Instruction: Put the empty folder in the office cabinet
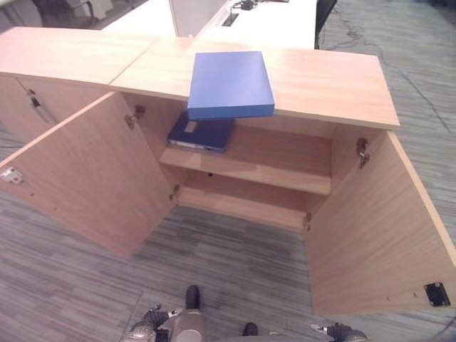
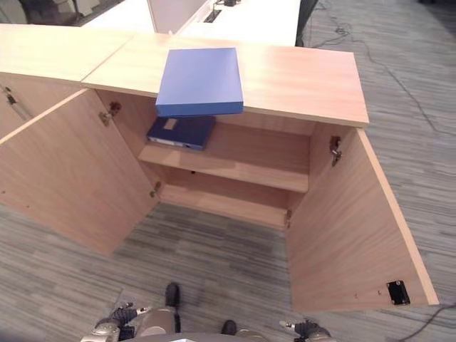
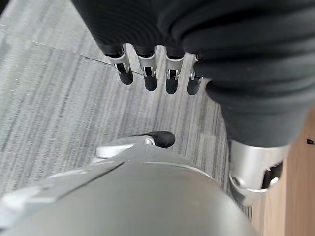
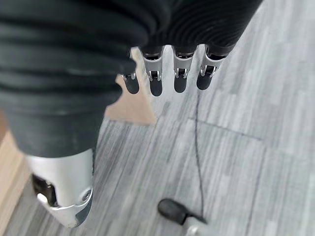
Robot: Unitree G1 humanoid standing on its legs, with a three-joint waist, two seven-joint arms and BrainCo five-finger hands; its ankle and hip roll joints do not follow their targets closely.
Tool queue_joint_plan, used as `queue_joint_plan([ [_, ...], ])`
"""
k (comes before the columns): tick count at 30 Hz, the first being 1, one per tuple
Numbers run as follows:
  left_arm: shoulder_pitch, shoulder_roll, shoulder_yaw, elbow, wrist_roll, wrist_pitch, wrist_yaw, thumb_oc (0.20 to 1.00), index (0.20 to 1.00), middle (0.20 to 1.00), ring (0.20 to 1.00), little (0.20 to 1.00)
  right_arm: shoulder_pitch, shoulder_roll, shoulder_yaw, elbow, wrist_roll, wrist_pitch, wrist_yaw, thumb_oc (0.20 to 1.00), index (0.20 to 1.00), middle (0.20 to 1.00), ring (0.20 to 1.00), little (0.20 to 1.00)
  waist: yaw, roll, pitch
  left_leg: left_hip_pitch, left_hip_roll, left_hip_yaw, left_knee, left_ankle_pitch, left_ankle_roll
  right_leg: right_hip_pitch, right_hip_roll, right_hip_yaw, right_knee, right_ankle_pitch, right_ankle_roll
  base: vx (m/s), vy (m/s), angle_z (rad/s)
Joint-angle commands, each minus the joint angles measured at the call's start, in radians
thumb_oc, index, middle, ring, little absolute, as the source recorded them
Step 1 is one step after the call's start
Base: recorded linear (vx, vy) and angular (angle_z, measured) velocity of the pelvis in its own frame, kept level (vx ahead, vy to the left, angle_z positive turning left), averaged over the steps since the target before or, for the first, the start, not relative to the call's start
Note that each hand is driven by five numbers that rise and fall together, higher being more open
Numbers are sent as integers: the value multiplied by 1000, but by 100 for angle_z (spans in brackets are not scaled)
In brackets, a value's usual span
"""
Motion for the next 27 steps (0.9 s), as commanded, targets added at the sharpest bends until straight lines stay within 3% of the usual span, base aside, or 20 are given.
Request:
queue_joint_plan([
  [1, -26, -55, -54, 2, -17, -14, -6, 1000, 1000, 1000, 1000, 1000, 2, -22, -7, 28, -41, 3, -3, 1000, 1000, 1000, 1000, 1000, 39, 54, -18, 5, 2, -12, -7, 72, 16, -9, -84, 40, 21, -11, 134, 233, 214, -44],
  [6, -28, -59, -62, 6, -20, -13, -20, 1000, 1000, 1000, 1000, 1000, 10, -21, -24, 47, -52, 11, 5, 1000, 1000, 1000, 1000, 1000, 32, 67, -44, 43, -25, 10, -11, 42, 30, -3, -137, 47, 20, -8, 161, 172, 233, -28],
  [9, -29, -62, -58, 0, -43, -16, -36, 1000, 1000, 1000, 1000, 1000, 14, -17, -36, 44, -52, 18, 22, 1000, 1000, 1000, 1000, 1000, 25, 68, -60, 69, -73, 30, -6, 2, 65, -8, -196, 59, 44, -3, 189, 173, 317, -4],
  [10, -26, -59, -46, -10, -69, -13, -44, 1000, 1000, 1000, 1000, 1000, 15, -14, -40, 35, -58, 21, 29, 1000, 1000, 1000, 1000, 1000, 28, 68, -68, 88, -109, 40, -6, -29, 95, -23, -242, 63, 89, 1, 206, 160, 295, -1],
  [11, -26, -59, -46, -10, -69, -13, -44, 1000, 1000, 1000, 1000, 1000, 15, -14, -40, 35, -58, 21, 29, 1000, 1000, 1000, 1000, 1000, 29, 68, -68, 88, -109, 40, -6, -29, 95, -23, -242, 63, 89, 1, 206, 197, 436, -7],
  [12, -21, -61, -28, -13, -103, -8, -46, 1000, 1000, 1000, 1000, 1000, 11, -7, -36, 22, -61, 22, 37, 1000, 1000, 1000, 1000, 1000, 34, 73, -73, 112, -146, 49, -7, -55, 122, -60, -291, 71, 178, 21, 216, 120, 331, -14],
  [14, -19, -57, -18, -30, -131, -7, -48, 1000, 1000, 1000, 1000, 1000, -3, -10, -34, -12, -55, 20, 37, 1000, 1000, 1000, 1000, 1000, 33, 77, -58, 144, -187, 59, -5, -80, 153, -106, -342, 93, 299, 98, 214, 109, 387, -18],
  [17, -2, -42, -12, -111, -163, -10, -47, 1000, 1000, 1000, 1000, 1000, -8, -3, -26, -66, -41, 12, 29, 1000, 1000, 1000, 1000, 1000, 33, 93, -33, 182, -208, 73, -5, -95, 179, -166, -383, 62, 445, 155, 182, 73, 262, -21],
  [19, 14, -33, -13, -161, -165, -12, -44, 1000, 1000, 1000, 1000, 1000, -9, 2, -19, -85, -37, 9, 28, 1000, 1000, 1000, 1000, 1000, 32, 97, -29, 208, -206, 76, -18, -112, 176, -182, -387, 42, 471, 133, 182, 74, 110, -9],
  [20, 28, -15, -16, -244, -178, -19, -43, 1000, 1000, 1000, 1000, 1000, -20, 2, -9, -106, -38, 6, 28, 1000, 1000, 1000, 1000, 1000, 28, 105, -21, 207, -198, 83, -20, -104, 177, -200, -351, 1, 423, 113, 160, -21, 34, -2],
  [21, 29, -14, -16, -245, -178, -19, -43, 1000, 1000, 1000, 1000, 1000, -20, 2, -9, -106, -38, 6, 28, 1000, 1000, 1000, 1000, 1000, 28, 106, -21, 207, -197, 82, -20, -104, 177, -199, -351, 0, 423, 113, 159, 0, 0, 0],
  [22, 44, -8, -16, -317, -201, -23, -43, 1000, 1000, 1000, 1000, 1000, -27, 4, 0, -111, -44, 7, 26, 1000, 1000, 1000, 1000, 1000, 25, 109, -6, 211, -194, 72, -14, -107, 176, -223, -294, 4, 382, 82, 157, 54, -44, -6],
  [27, 75, 10, -18, -450, -222, -16, -41, 1000, 1000, 1000, 1000, 1000, -42, 6, 5, -112, -48, 13, 20, 1000, 1000, 1000, 1000, 1000, 25, 107, 18, 238, -186, 73, -14, -122, 175, -280, -236, -3, 295, 104, 174, 70, -77, 2],
])
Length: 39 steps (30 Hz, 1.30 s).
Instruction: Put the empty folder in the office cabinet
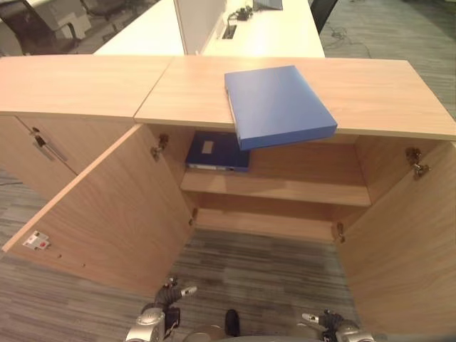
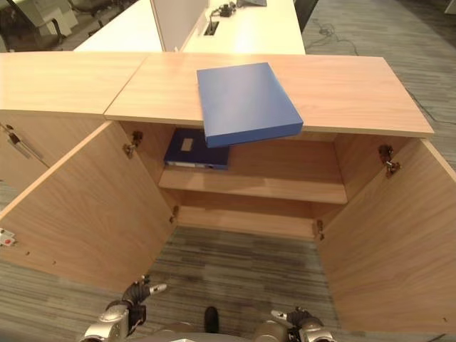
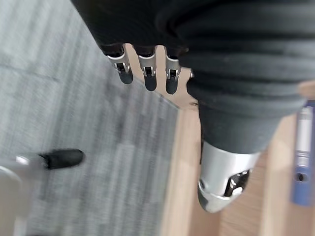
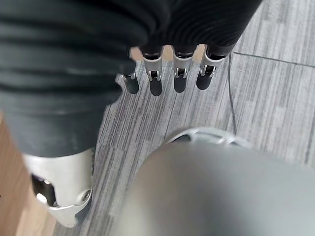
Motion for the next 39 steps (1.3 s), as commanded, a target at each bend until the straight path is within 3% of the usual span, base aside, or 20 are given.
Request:
queue_joint_plan([
  [1, 29, 16, 22, -116, -52, -21, -8, 1000, 1000, 1000, 1000, 1000, -33, -22, 5, 10, 0, -4, -17, 1000, 1000, 1000, 1000, 1000, -3, 8, 29, 30, 11, -38, 10, -83, -56, -8, 73, 7, -120, 209, -6, 66, -63, 1],
  [5, 44, 26, 28, -211, -52, -25, -1, 1000, 1000, 1000, 1000, 1000, -17, -13, -20, 23, 27, -3, -29, 1000, 1000, 1000, 1000, 1000, -20, -25, 26, 48, 0, -57, 8, -97, -65, 23, 124, 43, -240, 230, -6, 183, -161, 6],
  [10, 44, 9, 28, -220, -42, -21, 14, 1000, 1000, 1000, 1000, 1000, 9, -11, -19, 83, 8, 5, -33, 1000, 1000, 1000, 1000, 1000, -23, -45, -11, 55, 37, -61, 46, -134, -96, 92, 145, 14, -289, 219, -16, 199, -194, 16],
  [13, 33, 11, 13, -244, -26, -11, 18, 1000, 1000, 1000, 1000, 1000, 11, -12, -26, 98, 22, 4, -37, 1000, 1000, 1000, 1000, 1000, -25, -64, 8, -18, 76, -48, 241, -185, -135, 128, 148, -5, -274, 174, -43, 61, -206, 25],
  [14, 27, 8, 7, -266, -42, -5, 20, 1000, 1000, 1000, 1000, 1000, 2, -24, -21, 89, 28, 4, -44, 1000, 1000, 1000, 1000, 1000, -21, -78, 40, -143, 97, -41, 474, -151, -149, 135, 140, -21, -256, 151, -73, -21, -210, 41],
  [16, 27, 2, 6, -266, -45, -6, 25, 1000, 1000, 1000, 1000, 1000, 0, -30, -18, 86, 31, 5, -48, 1000, 1000, 1000, 1000, 1000, -19, -81, 46, -183, 106, -32, 535, -138, -143, 141, 142, -30, -254, 137, -84, 16, -121, 35],
  [18, 45, -6, 10, -271, -48, 8, 24, 1000, 1000, 1000, 1000, 1000, 14, -46, -20, 86, 27, 15, -44, 1000, 1000, 1000, 1000, 1000, -10, -81, 29, -186, 128, 8, 380, -131, -125, 160, 138, -41, -260, 116, -72, 131, -21, 22],
  [19, 45, -6, 10, -271, -48, 8, 24, 1000, 1000, 1000, 1000, 1000, 14, -46, -20, 86, 27, 15, -44, 1000, 1000, 1000, 1000, 1000, -10, -82, 30, -182, 127, 9, 375, -129, -125, 161, 136, -40, -260, 116, -72, 161, 45, 27],
  [20, 57, -3, 17, -265, -38, 14, 23, 1000, 1000, 1000, 1000, 1000, 15, -58, -20, 77, 23, 14, -52, 1000, 1000, 1000, 1000, 1000, 3, -79, 16, -180, 124, -3, 277, -84, -131, 172, 143, -31, -272, 115, -66, 108, 26, 23],
  [21, 57, -3, 17, -265, -38, 14, 23, 1000, 1000, 1000, 1000, 1000, 15, -58, -20, 76, 23, 14, -52, 1000, 1000, 1000, 1000, 1000, 4, -79, 16, -179, 124, -3, 275, -83, -131, 172, 143, -30, -272, 115, -66, 191, 66, 5],
  [22, 60, -3, 17, -264, -34, 16, 17, 1000, 1000, 1000, 1000, 1000, 23, -57, -19, 72, 21, 12, -48, 1000, 1000, 1000, 1000, 1000, 1, -68, 1, -140, 120, -11, 177, -60, -136, 186, 159, -22, -284, 116, -62, 141, 58, -14],
  [27, 80, 17, 44, -290, 30, 21, 28, 1000, 1000, 1000, 1000, 1000, 36, -44, -25, 72, 14, 11, -56, 1000, 1000, 1000, 1000, 1000, 1, -60, -48, -28, 103, -9, 22, -35, -136, 220, 172, -20, -360, 142, -45, 141, 74, -9],
  [31, 105, 15, 78, -330, 35, 14, 53, 1000, 1000, 1000, 1000, 1000, 44, -29, -27, 73, 17, 16, -52, 1000, 1000, 1000, 1000, 1000, 8, -62, -56, -7, 98, -7, 4, -42, -134, 228, 169, -17, -364, 144, -35, 61, 49, -7],
  [35, 193, 22, 188, -644, 95, -39, 128, 1000, 1000, 1000, 1000, 1000, 55, 1, -29, 55, 28, 13, -60, 1000, 1000, 1000, 1000, 1000, 29, -74, -49, -4, 96, -14, 4, -60, -133, 224, 163, -13, -364, 146, -23, 28, 33, 7],
  [39, 204, 34, 272, -847, 110, -87, 201, 1000, 1000, 1000, 1000, 1000, 72, 24, -23, 55, 38, 3, -59, 1000, 1000, 1000, 1000, 1000, 36, -86, -48, 2, 98, -17, 4, -69, -135, 228, 161, -16, -364, 142, -19, 22, -9, 8],
])
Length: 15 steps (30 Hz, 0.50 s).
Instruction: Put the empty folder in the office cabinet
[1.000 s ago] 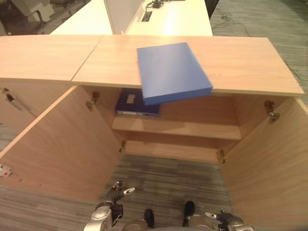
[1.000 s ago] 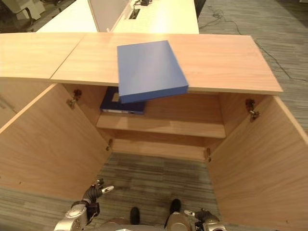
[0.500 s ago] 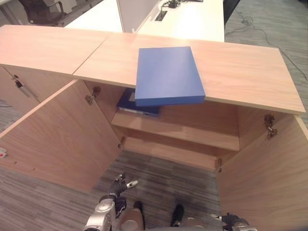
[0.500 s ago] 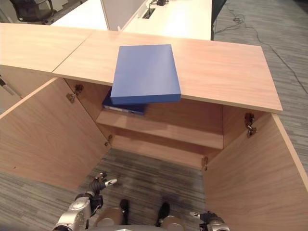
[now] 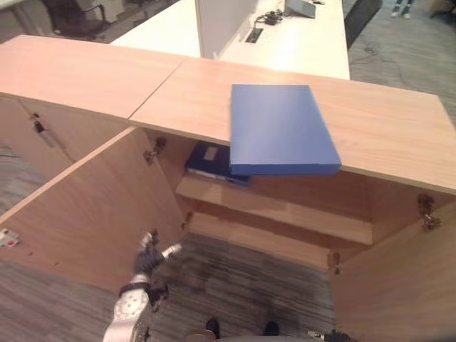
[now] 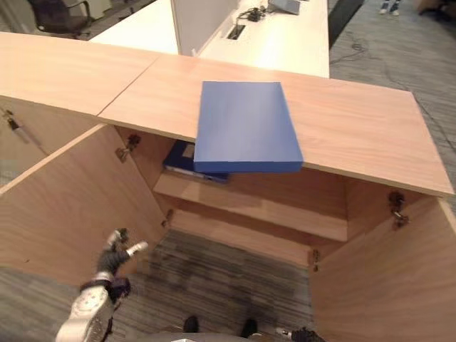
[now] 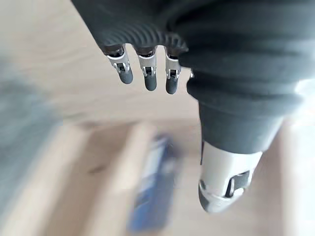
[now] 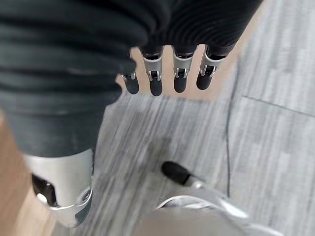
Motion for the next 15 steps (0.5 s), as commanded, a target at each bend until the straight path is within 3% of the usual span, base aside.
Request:
queue_joint_plan([
  [1, -34, 19, 44, -127, 77, -100, 94, 1000, 1000, 1000, 1000, 1000, -34, 22, 19, 73, 37, -10, -19, 1000, 1000, 1000, 1000, 1000, -6, -62, 4, -27, 8, -5, 0, -36, -22, 19, -28, 43, 5, -26, 79, 40, -22, -3],
  [5, -82, 56, 82, -242, 211, -135, 182, 1000, 1000, 1000, 1000, 1000, -24, 40, 28, 71, 48, -33, -32, 1000, 1000, 1000, 1000, 1000, -8, -66, 5, -17, 13, -6, 0, -41, -27, 28, -27, 45, 5, -31, 80, 23, -17, -2],
  [6, -135, 89, 84, -297, 313, -146, 237, 1000, 1000, 1000, 1000, 1000, -21, 48, 39, 75, 46, -43, -43, 1000, 1000, 1000, 1000, 1000, -14, -67, 2, -8, 16, -2, 0, -49, -31, 36, -26, 45, 5, -36, 83, 0, 0, 0],
  [8, -155, 102, 81, -310, 348, -143, 255, 1000, 1000, 1000, 1000, 1000, -22, 50, 42, 77, 42, -46, -46, 1000, 1000, 1000, 1000, 1000, -16, -69, 1, -10, 15, -1, 0, -44, -31, 33, -28, 45, 5, -31, 83, 0, 0, 0],
  [9, -206, 137, 62, -339, 432, -131, 276, 1000, 1000, 1000, 1000, 1000, -26, 52, 50, 90, 30, -47, -53, 1000, 1000, 1000, 1000, 1000, -24, -69, -2, -7, 17, 2, 0, -47, -34, 33, -29, 48, 5, -30, 85, 0, 0, 0],
  [15, -347, 219, -46, -392, 529, -139, 231, 1000, 1000, 1000, 1000, 1000, -49, 40, 60, 117, 5, -39, -57, 1000, 1000, 1000, 1000, 1000, -53, -62, -21, 9, 20, 18, 0, -58, -35, 37, -29, 58, 5, -26, 91, 5, 4, -3],
])
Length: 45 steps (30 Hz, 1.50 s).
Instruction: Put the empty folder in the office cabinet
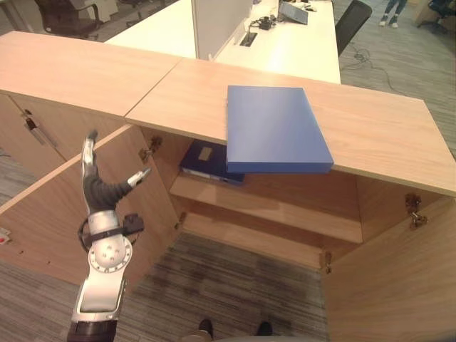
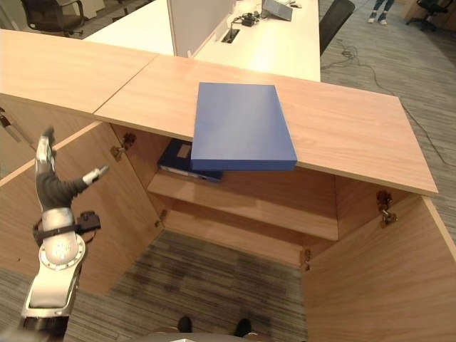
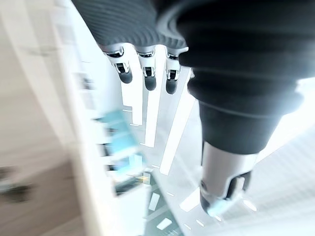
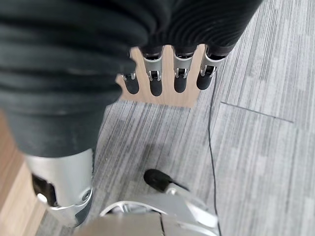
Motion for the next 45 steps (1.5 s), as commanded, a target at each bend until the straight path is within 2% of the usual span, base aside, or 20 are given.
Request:
queue_joint_plan([
  [1, -80, 53, -56, -55, 66, -53, -30, 1000, 1000, 1000, 1000, 1000, -83, 10, 51, 72, 4, -11, -19, 1000, 1000, 1000, 1000, 1000, -28, -18, -25, 1, 16, 7, -1, -58, -30, 38, -32, 47, 6, -25, 88, 0, 0, 0],
  [3, -157, 80, -124, -77, 75, -70, -71, 1000, 1000, 1000, 1000, 1000, -97, 0, 59, 78, -4, -6, -14, 1000, 1000, 1000, 1000, 1000, -45, -15, -37, 9, 14, 15, -1, -65, -28, 40, -32, 53, 6, -23, 89, 24, 7, -6],
  [5, -183, 89, -144, -84, 83, -74, -77, 1000, 1000, 1000, 1000, 1000, -100, -2, 63, 77, -7, -5, -11, 1000, 1000, 1000, 1000, 1000, -49, -14, -40, 11, 14, 17, -1, -67, -28, 41, -32, 55, 6, -23, 90, 21, 7, -6],
  [7, -283, 113, -224, -102, 124, -87, -96, 1000, 1000, 1000, 1000, 1000, -107, -8, 78, 78, -19, -3, -11, 1000, 1000, 1000, 1000, 1000, -67, -11, -47, 18, 12, 25, -1, -74, -26, 42, -32, 62, 6, -22, 92, 17, 13, -13],
  [9, -314, 117, -252, -91, 134, -89, -99, 1000, 1000, 1000, 1000, 1000, -109, -8, 79, 79, -22, -4, -12, 1000, 1000, 1000, 1000, 1000, -68, -10, -48, 20, 12, 26, -1, -75, -25, 42, -31, 64, 6, -22, 93, 12, 8, -8],
  [10, -372, 122, -311, -73, 158, -87, -112, 1000, 1000, 1000, 1000, 1000, -111, -9, 87, 83, -26, -5, -15, 1000, 1000, 1000, 1000, 1000, -79, -8, -53, 24, 13, 30, -1, -78, -25, 43, -31, 69, 6, -22, 94, 20, 11, -6],
  [15, -514, 109, -454, 51, 219, -71, -138, 1000, 1000, 1000, 1000, 1000, -116, -16, 90, 84, -16, -6, -23, 1000, 1000, 1000, 1000, 1000, -102, -2, -58, 33, 12, 41, -1, -83, -24, 47, -30, 75, 6, -22, 95, 19, 8, -6],
  [27, -643, 40, -589, 256, 314, -32, -153, 1000, 1000, 1000, 1000, 1000, -118, -14, 95, 121, -12, 2, -25, 1000, 1000, 1000, 1000, 1000, -124, 4, -62, 45, 11, 54, -1, -91, -19, 46, -26, 89, 6, -20, 96, 11, 4, -6],
  [34, -778, 12, -695, 460, 528, 31, -133, 1000, 1000, 1000, 1000, 1000, -131, -17, 109, 128, -1, 1, -27, 1000, 1000, 1000, 1000, 1000, -139, 11, -66, 52, 11, 63, -1, -96, -18, 48, -24, 98, 6, -25, 96, 2, 1, -4],
  [43, -886, -7, -745, 656, 727, 122, -101, 1000, 1000, 1000, 1000, 1000, -135, -22, 128, 147, -4, 4, -20, 1000, 1000, 1000, 1000, 1000, -150, 19, -69, 58, 9, 71, -1, -99, -18, 49, -23, 100, 6, -26, 98, -2, 0, -4],
  [45, -898, -15, -754, 681, 739, 126, -95, 1000, 1000, 1000, 1000, 1000, -136, -24, 130, 148, -5, 4, -20, 1000, 1000, 1000, 1000, 1000, -150, 19, -69, 58, 10, 71, -1, -99, -18, 49, -23, 100, 6, -26, 98, 0, 0, 0],
])
